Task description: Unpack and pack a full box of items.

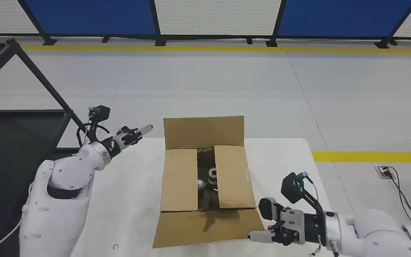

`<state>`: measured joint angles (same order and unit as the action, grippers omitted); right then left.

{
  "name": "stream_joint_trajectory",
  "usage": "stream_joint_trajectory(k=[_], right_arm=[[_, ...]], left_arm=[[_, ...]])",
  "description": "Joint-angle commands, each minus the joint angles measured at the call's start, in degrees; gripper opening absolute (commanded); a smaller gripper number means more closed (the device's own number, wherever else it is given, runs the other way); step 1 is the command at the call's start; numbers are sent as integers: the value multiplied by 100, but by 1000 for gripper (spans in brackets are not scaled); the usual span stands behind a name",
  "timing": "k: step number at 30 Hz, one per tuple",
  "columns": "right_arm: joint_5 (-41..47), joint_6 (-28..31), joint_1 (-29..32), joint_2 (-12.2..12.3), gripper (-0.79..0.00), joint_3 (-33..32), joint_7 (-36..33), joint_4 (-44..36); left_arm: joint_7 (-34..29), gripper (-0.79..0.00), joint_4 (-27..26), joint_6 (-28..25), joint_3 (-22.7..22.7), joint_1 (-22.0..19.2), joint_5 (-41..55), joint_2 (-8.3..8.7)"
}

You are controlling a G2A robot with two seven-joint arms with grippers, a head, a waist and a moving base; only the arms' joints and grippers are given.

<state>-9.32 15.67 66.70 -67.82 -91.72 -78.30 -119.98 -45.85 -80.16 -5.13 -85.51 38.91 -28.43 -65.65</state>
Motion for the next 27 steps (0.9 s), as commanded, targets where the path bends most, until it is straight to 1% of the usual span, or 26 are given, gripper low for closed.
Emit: stream_joint_trajectory(k=[1,10,11,12,13,14,16,18,20,22,25,27], right_arm=[[17,9,-10,-1,0,7,-2,8],[17,9,-10,-1,0,7,-2,8],[98,-15,9,-4,0,16,98,38],[166,-9,15,2,0,34,169,57],[197,-16,2,12,0,36,198,76],[227,-25,-17,25,0,34,179,85],[292,-47,-5,54,0,-23,153,81],[377,-57,84,87,0,-147,122,43],[509,-44,252,120,0,-318,103,-32],[712,2,466,155,0,-539,56,-99],[1198,17,799,205,0,-888,-89,-148],[1486,-89,972,242,0,-1058,-301,-162]], left_arm=[[1,0,-17,1,-4,10,4,0],[1,0,-17,1,-4,10,4,0],[66,0,-62,-184,47,38,-173,9],[190,0,19,-397,91,60,-317,18],[314,0,212,-494,119,-1,-218,9],[336,0,431,-702,196,-120,-131,-2],[517,0,963,-1026,356,-420,-231,-18],[629,0,1478,-1550,582,-708,-202,-53],[757,0,1950,-2233,789,-996,-218,-84],[823,0,2459,-2710,988,-1272,-239,-120],[994,0,3171,-3157,1326,-1671,-433,-198],[1114,0,3627,-3500,1536,-1895,-390,-271]])
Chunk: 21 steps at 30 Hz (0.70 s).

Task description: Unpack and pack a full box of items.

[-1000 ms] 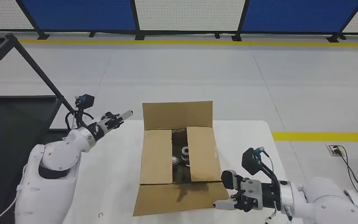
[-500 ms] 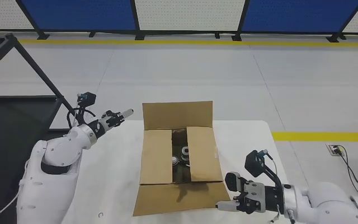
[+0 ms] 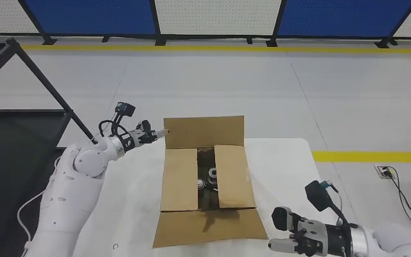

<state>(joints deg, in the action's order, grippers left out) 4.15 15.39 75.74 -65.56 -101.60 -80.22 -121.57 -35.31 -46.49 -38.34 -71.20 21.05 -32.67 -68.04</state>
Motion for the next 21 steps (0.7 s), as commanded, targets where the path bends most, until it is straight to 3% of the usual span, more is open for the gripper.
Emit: stream_joint_trajectory(k=[1,7,15,21], right_arm=[[216,-159,123,33,0,-153,-155,1],[451,-810,190,145,0,-127,-775,57],[-438,-613,185,368,0,712,-778,-95],[-836,-814,-99,450,0,1146,-746,89]], left_arm=[[95,0,485,-289,203,-226,22,-68],[415,0,1475,-944,717,-756,43,-307],[912,0,2289,-1402,1096,-1168,13,-562],[1074,0,2614,-1806,1195,-1325,-12,-623]])
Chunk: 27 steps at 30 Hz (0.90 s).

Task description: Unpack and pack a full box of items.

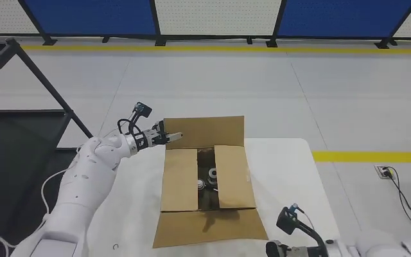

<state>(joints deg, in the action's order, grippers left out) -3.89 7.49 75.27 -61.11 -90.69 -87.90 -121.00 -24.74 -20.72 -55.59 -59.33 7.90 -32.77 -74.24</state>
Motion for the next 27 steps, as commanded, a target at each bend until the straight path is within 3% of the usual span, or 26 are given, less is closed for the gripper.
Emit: stream_joint_trajectory(k=[1,7,14,27], right_arm=[[1,-42,-104,8,0,124,67,79],[403,-18,-523,15,0,430,399,375],[786,-69,-991,34,0,595,686,590],[970,-323,-1753,50,0,1030,1259,918]], left_arm=[[29,0,68,-169,17,-27,-8,-3],[129,0,-23,-241,50,-45,-63,46],[254,0,-571,-241,78,154,-159,230],[-415,0,-1541,-241,223,539,594,565]])
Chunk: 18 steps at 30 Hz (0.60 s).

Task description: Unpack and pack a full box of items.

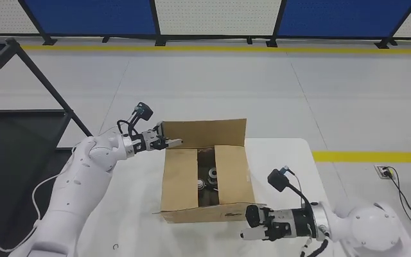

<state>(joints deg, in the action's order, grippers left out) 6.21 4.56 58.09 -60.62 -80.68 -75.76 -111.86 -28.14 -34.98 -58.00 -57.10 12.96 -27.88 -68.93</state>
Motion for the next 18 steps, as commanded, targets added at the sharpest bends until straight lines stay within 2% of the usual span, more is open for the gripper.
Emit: stream_joint_trajectory(k=[1,14,18], right_arm=[[-82,-72,-80,1,0,69,119,12],[-612,-490,-928,-75,0,905,1041,730],[-767,-550,-1115,-121,0,1170,1422,992]], left_arm=[[-174,0,-249,0,2,77,204,79],[-1614,0,-2044,0,-37,780,1082,797],[-1814,0,-2471,0,-18,981,1303,988]])
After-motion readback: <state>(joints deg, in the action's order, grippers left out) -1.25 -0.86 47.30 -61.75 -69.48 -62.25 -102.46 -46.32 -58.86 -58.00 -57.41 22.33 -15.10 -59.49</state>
